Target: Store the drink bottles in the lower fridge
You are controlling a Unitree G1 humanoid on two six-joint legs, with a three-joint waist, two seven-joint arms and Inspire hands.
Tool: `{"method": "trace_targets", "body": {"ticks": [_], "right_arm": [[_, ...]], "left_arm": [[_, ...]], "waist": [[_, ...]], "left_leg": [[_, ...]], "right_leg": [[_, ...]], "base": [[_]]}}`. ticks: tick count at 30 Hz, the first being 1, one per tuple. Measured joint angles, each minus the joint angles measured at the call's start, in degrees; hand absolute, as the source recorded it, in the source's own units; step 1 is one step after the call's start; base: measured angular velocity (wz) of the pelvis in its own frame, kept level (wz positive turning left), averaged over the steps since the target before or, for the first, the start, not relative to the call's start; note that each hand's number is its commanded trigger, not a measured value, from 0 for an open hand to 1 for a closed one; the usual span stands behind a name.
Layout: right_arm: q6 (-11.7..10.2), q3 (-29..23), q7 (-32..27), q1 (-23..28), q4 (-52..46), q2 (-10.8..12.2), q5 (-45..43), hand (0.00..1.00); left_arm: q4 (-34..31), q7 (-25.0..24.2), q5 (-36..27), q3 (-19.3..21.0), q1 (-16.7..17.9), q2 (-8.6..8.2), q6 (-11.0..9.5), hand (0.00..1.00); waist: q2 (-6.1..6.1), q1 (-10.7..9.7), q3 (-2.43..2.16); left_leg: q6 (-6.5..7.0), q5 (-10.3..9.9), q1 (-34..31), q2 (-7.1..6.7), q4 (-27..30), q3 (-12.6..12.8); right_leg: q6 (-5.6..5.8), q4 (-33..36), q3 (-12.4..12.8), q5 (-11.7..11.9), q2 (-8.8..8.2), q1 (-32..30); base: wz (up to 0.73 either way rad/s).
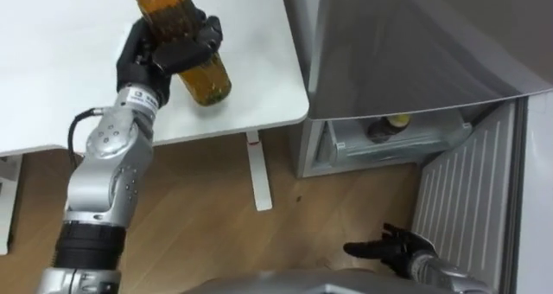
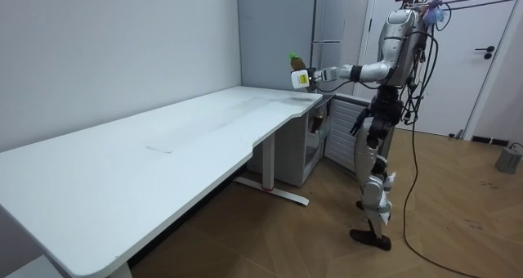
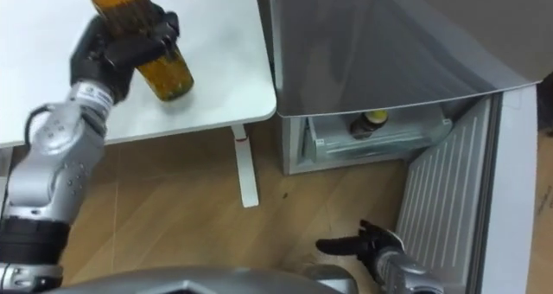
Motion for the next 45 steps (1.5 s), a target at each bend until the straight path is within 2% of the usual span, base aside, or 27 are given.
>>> {"method": "trace_targets", "body": {"ticks": [3,5,9,17,21,25,31,33,37,39,40,45], "right_arm": [[-0.11,0.49,1.12,0.15,-2.52,0.03,-0.7,0.0],[-0.72,0.6,1.76,0.08,-4.57,0.23,-0.86,0.0],[-1.19,1.92,3.08,0.06,-6.57,0.23,-0.84,0.0],[-1.17,4.34,7.03,0.93,-13.18,0.28,0.35,0.0],[-1.19,4.54,8.85,0.88,-15.83,0.34,6.75,0.0],[-1.18,4.92,11.28,2.8,-21.18,0.76,10.98,0.0],[-1.18,5.23,15.44,2.8,-24.32,2.16,10.9,0.0],[-1.19,6.19,16.92,2.61,-24.57,2.01,10.34,0.0],[-1.19,8.05,20.38,2.53,-24.77,1.7,7.47,0.0],[-1.18,8.83,21.52,2.3,-24.85,1.67,5.87,0.0],[-1.15,9.34,22.32,2.13,-25.26,1.54,5.27,0.0],[-0.3,9.99,25.48,2.12,-29.31,0.06,3.92,0.0]], "left_arm": [[-0.06,-1.23,-0.01,-0.24,1.07,-0.08,-0.41,1.0],[-0.06,-1.42,-0.03,-0.92,1.25,-0.3,-0.77,1.0],[-0.05,-1.61,-0.03,-2.23,2.4,-0.33,-0.91,1.0],[-0.05,-1.84,0.01,-4.94,4.19,-0.53,-1.12,1.0],[-0.05,-2.58,0.01,-5.9,5.07,-0.9,-1.12,1.0],[-0.05,-4.74,0.73,-5.88,5.35,-1.46,-1.12,1.0],[-0.05,-8.68,3.46,-6.51,6.33,-2.2,-1.12,1.0],[-0.05,-9.19,3.81,-7.26,6.88,-2.22,-1.12,1.0],[-0.01,-9.89,3.91,-9.43,7.79,-1.87,-1.13,1.0],[-0.01,-10.13,4.78,-9.66,7.74,-1.87,-1.72,1.0],[0.01,-10.17,4.91,-9.71,7.71,-1.81,-2.21,1.0],[0.0,-11.23,4.93,-10.02,7.61,-1.49,-2.79,1.0]], "waist": [[-0.45,-0.01,0.14],[-1.3,0.1,0.35],[-1.95,0.38,0.15],[-1.58,1.22,0.13],[-1.44,1.07,0.13],[-1.41,1.3,0.14],[-1.41,0.8,0.14],[-1.52,0.77,0.14],[-2.31,0.96,0.59],[-2.87,1.09,0.55],[-3.14,1.12,0.68],[-3.37,1.12,0.62]], "left_leg": [[0.0,0.0,0.66,0.0,0.06,0.05],[0.0,0.0,0.52,0.01,0.09,0.04],[0.0,0.0,0.46,0.01,0.17,0.04],[0.0,0.0,-0.74,0.04,1.14,0.04],[0.0,0.0,-0.59,0.05,1.17,0.01],[0.0,0.0,-0.53,0.05,1.02,0.07],[0.0,0.0,-0.27,0.05,0.96,0.0],[0.0,0.0,-0.12,0.04,0.88,-0.03],[0.0,0.0,0.11,0.04,0.85,0.15],[0.0,0.0,-0.51,0.06,1.03,0.22],[0.0,0.0,-0.75,0.07,1.08,0.3],[0.04,0.02,-1.83,0.01,1.71,0.71]], "right_leg": [[0.0,-0.03,-0.02,0.0,0.02,0.71],[0.0,-0.03,-0.24,0.0,0.01,0.69],[0.0,0.01,-0.34,0.0,-0.01,0.72],[0.0,0.01,-1.05,0.0,-0.09,0.36],[0.0,-0.01,-1.33,0.0,-0.14,0.61],[0.0,-0.01,-1.29,0.0,-0.15,0.62],[0.0,-0.05,-1.39,0.0,-0.17,0.93],[0.0,-0.05,-1.35,0.0,-0.16,1.0],[0.0,0.03,-1.35,0.0,-0.19,1.1],[0.0,0.19,-1.35,0.0,-0.2,0.52],[0.0,0.26,-1.35,0.0,-0.2,0.28],[0.0,1.28,-1.34,0.0,-0.48,-1.13]], "base": [[0.0],[0.03],[0.01],[0.05],[0.04],[0.0],[0.0],[0.0],[0.0],[0.0],[0.0],[0.0]]}}
